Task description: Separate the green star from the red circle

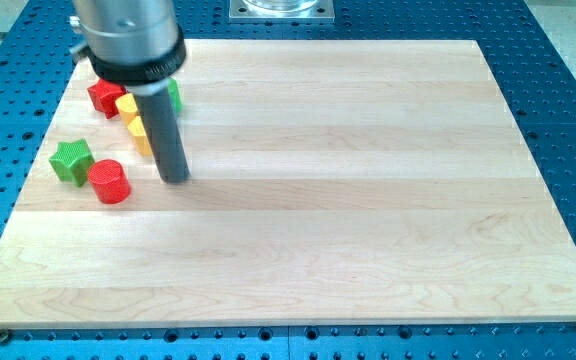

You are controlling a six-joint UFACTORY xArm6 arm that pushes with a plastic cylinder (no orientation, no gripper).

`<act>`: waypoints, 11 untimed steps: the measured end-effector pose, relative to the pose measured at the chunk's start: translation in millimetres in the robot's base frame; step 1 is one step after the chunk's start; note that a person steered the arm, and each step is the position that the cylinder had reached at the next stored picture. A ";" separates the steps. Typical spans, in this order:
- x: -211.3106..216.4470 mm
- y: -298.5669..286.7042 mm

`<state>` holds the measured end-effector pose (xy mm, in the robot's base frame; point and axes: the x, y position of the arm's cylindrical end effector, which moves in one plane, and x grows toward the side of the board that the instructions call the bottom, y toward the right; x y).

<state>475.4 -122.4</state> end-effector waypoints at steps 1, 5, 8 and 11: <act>29.7 -30.3; 20.4 -177.3; -59.3 -157.0; -77.1 -179.6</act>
